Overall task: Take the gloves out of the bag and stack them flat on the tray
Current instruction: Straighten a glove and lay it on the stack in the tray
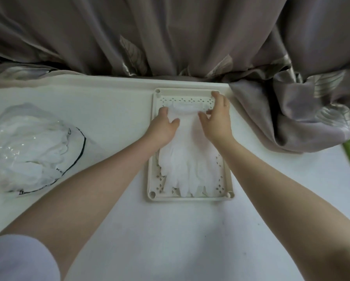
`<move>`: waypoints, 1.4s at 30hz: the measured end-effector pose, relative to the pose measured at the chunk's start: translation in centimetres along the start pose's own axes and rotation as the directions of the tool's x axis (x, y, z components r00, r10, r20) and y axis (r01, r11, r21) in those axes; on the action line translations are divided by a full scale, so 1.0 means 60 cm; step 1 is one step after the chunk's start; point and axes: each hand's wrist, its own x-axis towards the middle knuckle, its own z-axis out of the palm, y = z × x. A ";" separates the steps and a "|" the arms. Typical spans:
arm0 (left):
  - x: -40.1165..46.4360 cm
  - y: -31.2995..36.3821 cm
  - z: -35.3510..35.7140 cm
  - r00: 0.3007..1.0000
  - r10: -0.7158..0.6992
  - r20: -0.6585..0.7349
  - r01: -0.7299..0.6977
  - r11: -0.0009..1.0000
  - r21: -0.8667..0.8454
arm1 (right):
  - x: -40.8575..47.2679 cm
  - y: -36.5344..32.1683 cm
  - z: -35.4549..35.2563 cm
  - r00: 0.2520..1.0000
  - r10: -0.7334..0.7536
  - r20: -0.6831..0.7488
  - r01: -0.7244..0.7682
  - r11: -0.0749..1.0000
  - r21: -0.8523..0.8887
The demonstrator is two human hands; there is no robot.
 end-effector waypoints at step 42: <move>0.023 -0.022 -0.021 0.971 0.232 0.055 -0.184 0.584 0.790 | -0.101 0.035 0.019 0.744 0.262 0.615 0.334 0.651 -0.681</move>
